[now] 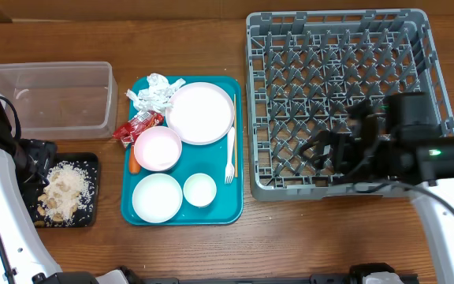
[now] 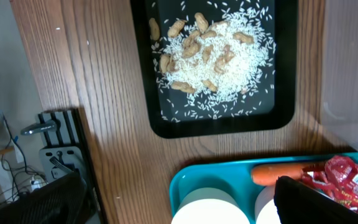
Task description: Sort waste into correct bins and load items into the dishwasher rack
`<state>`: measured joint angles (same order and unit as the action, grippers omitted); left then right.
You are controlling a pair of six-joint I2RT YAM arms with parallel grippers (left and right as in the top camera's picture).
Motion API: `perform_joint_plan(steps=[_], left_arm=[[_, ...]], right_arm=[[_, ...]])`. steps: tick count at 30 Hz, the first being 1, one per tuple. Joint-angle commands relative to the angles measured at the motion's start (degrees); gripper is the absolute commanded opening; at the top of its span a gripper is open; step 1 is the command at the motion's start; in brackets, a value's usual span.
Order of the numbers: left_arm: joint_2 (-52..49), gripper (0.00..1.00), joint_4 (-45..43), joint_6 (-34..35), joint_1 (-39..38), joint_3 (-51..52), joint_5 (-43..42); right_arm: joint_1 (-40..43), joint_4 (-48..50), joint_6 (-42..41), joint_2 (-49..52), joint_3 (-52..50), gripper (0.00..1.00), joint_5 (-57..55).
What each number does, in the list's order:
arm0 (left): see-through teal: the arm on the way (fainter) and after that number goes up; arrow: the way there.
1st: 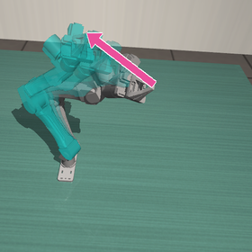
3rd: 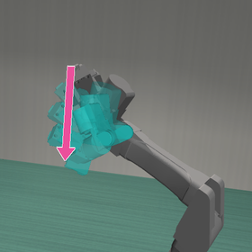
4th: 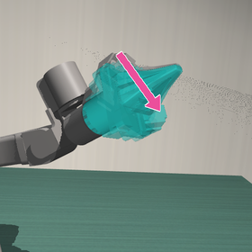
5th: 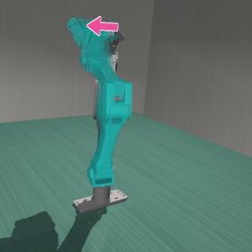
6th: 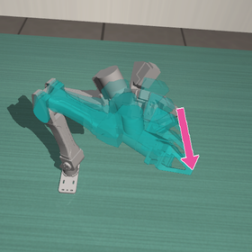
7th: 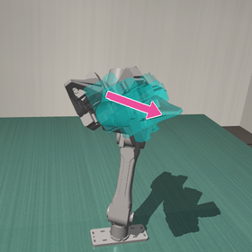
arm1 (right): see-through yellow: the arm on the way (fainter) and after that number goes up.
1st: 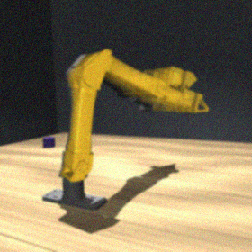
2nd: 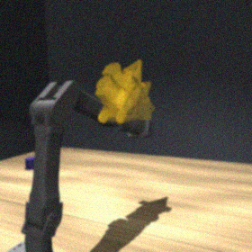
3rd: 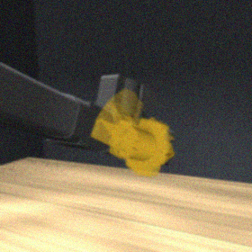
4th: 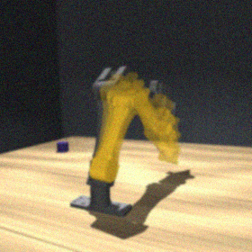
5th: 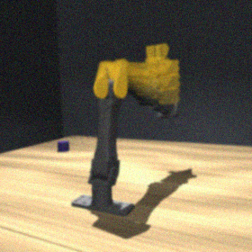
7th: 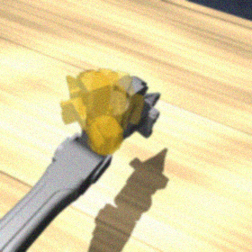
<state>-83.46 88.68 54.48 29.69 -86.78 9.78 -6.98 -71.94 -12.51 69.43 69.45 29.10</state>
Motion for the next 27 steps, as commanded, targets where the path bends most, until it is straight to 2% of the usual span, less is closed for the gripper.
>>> perform_joint_plan(steps=[1,6,11,16,20,22,24,27], left_arm=[[-1.36,1.0,-0.15,-0.11,1.9,-0.59,0.33],[-3.48,1.0,0.76,-1.57,3.3,-0.59,1.29],[-3.87,1.0,0.55,-1.77,3.28,-0.59,1.11],[-3.87,1.0,0.55,-1.75,3.28,-0.59,1.11],[-3.87,1.0,0.55,-1.77,3.28,-0.59,1.11],[-3.87,1.0,0.55,-1.77,3.28,-0.59,1.11],[-3.87,1.0,0.55,-1.75,3.28,-0.59,1.11],[-3.87,1.0,0.55,-1.77,3.28,-0.59,1.11]], right_arm=[[-13.64,3.13,-6.82,-1.49,1.6,1.0,-12.72],[-34.12,9.88,-13.29,-0.59,1.6,1.0,-25.55],[-46.42,18.34,-13.31,5.07,1.6,1.0,-29.49],[-50.45,21.75,-13.29,13.22,2.6,1.0,-29.53],[-52.15,21.24,-13.27,16.46,5.66,0.93,-30.05],[-52.65,21.35,-13.31,16.52,6.62,0.92,-31.01],[-52.63,21.09,-16.44,16.7,6.75,0.92,-34.05],[-52.63,22.58,-19.43,18.6,6.75,0.85,-37.64]])
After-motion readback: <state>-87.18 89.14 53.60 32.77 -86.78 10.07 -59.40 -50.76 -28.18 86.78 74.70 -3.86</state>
